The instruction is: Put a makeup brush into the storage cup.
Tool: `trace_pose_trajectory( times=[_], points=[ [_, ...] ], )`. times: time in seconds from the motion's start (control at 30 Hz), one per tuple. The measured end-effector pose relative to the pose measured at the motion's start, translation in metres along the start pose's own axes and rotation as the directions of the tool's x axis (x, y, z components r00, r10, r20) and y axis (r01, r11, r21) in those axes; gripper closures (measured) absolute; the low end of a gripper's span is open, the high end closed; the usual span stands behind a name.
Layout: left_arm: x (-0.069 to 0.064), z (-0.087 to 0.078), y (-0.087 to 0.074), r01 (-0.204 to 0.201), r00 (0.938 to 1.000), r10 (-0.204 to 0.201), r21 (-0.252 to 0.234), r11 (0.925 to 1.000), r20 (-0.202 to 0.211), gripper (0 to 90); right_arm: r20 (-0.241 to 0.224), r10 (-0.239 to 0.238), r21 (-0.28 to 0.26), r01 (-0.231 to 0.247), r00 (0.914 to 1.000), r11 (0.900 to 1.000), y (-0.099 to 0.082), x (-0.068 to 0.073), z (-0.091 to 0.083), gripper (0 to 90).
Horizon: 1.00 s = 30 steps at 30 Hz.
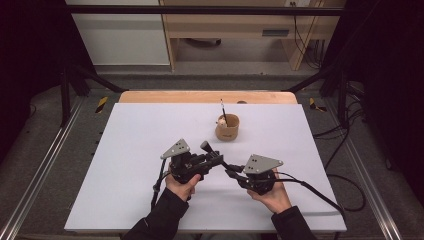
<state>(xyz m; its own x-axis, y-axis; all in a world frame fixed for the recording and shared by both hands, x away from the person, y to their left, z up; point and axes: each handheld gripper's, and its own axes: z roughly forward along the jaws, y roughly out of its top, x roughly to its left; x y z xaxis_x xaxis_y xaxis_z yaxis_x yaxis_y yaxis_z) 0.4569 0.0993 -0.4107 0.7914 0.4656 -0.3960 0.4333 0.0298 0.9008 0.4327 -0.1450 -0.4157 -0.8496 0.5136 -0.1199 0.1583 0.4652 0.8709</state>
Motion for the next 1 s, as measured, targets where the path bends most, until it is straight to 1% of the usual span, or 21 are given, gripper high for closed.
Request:
trace_pose_trajectory(
  times=[0.23, 0.37, 0.63, 0.73, 0.8, 0.87, 0.93, 1.0],
  points=[
    [-0.003, 0.000, 0.000, 0.001, 0.9999, -0.001, -0.004, 1.0000, 0.013, 73.9, -0.004, 0.003, 0.005, -0.003, 1.0000, 1.0000, -0.001, 0.001, 0.002, 79.4],
    [-0.005, 0.000, 0.000, -0.005, 0.9998, 0.005, -0.003, 1.0000, 0.021, 75.8, -0.011, 0.007, 0.006, -0.007, 0.9999, 1.0000, -0.001, 0.001, 0.003, 79.3],
    [-0.009, -0.001, 0.001, -0.020, 0.9997, 0.020, -0.001, 0.9998, 0.014, 76.4, -0.017, 0.018, 0.005, -0.018, 0.9997, 0.9998, -0.001, 0.002, 0.004, 79.0],
    [-0.010, -0.001, 0.002, -0.036, 0.9994, 0.036, 0.002, 0.9994, 0.005, 76.5, -0.007, 0.034, 0.002, -0.034, 0.9994, 0.9994, -0.001, 0.002, 0.004, 77.5],
    [-0.011, -0.001, 0.003, -0.053, 0.9985, 0.053, 0.007, 0.9986, -0.012, 76.5, -0.004, 0.047, 0.002, -0.047, 0.9989, 0.9989, 0.000, 0.001, 0.002, 72.7],
    [-0.011, -0.003, 0.004, -0.058, 0.9981, 0.058, 0.012, 0.9983, -0.023, 76.5, 0.006, 0.055, -0.005, -0.055, 0.9985, 0.9985, 0.002, 0.001, 0.000, 68.6],
    [-0.011, -0.004, 0.005, -0.062, 0.9975, 0.063, 0.017, 0.9979, -0.034, 76.5, 0.016, 0.057, -0.013, -0.057, 0.9982, 0.9983, 0.003, 0.000, -0.003, 61.7],
    [-0.010, -0.005, 0.006, -0.071, 0.9964, 0.072, 0.024, 0.9972, -0.043, 76.5, 0.018, 0.076, -0.008, -0.076, 0.9970, 0.9971, 0.004, -0.001, -0.005, 56.9]
  ],
)
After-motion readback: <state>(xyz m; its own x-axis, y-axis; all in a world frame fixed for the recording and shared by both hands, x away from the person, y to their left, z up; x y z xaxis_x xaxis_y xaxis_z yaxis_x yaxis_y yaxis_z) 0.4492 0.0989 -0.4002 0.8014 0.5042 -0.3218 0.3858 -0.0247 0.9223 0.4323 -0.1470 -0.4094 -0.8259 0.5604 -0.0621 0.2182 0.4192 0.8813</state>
